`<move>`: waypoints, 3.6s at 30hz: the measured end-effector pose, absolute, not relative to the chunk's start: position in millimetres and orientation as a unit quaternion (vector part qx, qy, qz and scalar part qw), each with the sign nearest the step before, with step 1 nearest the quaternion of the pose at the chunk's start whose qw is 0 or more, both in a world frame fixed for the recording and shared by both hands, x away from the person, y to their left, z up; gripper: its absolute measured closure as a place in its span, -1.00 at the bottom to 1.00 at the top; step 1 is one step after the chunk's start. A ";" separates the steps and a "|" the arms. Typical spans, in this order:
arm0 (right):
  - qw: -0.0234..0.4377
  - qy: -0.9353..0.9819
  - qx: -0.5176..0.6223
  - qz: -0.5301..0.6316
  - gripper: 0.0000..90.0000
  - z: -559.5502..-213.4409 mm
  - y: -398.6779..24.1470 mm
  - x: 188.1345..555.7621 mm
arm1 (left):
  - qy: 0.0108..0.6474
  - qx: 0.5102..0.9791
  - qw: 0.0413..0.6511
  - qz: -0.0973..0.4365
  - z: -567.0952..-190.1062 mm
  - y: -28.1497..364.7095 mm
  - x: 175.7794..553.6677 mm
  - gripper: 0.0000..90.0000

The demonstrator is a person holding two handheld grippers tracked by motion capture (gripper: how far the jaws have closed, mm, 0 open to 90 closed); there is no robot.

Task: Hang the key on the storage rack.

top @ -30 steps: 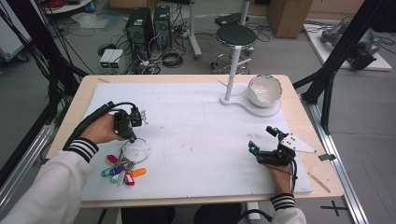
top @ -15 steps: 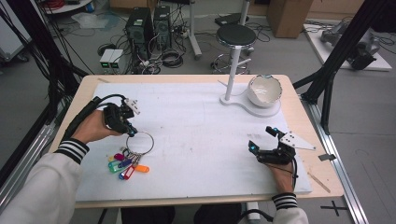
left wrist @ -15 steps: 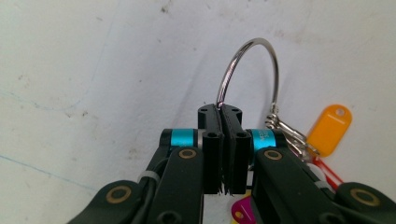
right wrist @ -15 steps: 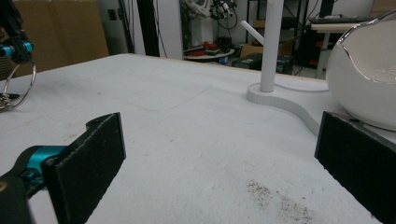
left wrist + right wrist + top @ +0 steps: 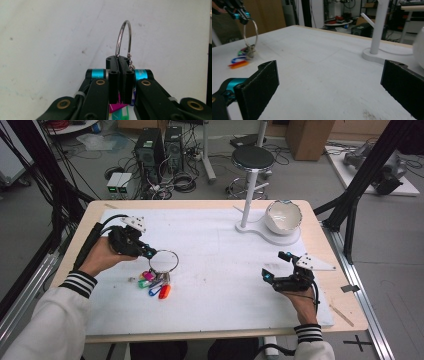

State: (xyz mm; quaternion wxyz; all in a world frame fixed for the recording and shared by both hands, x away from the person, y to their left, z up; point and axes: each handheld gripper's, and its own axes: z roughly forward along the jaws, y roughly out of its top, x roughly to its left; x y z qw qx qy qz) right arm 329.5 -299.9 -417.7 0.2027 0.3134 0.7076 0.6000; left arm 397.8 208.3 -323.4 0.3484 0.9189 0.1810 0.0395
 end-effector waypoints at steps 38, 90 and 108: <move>0.076 0.797 0.151 0.580 -0.97 -323.6 -216.2 390.8 | 0.134 0.836 0.531 0.028 -322.9 162.8 391.8 0.94; -0.007 0.848 0.060 0.527 0.69 -327.0 -157.1 409.3 | 0.103 0.832 0.545 0.012 -324.4 143.4 390.3 0.94; 0.008 0.849 0.057 0.526 0.95 -320.2 -155.6 402.2 | 0.096 0.825 0.557 0.013 -324.8 146.7 389.1 0.93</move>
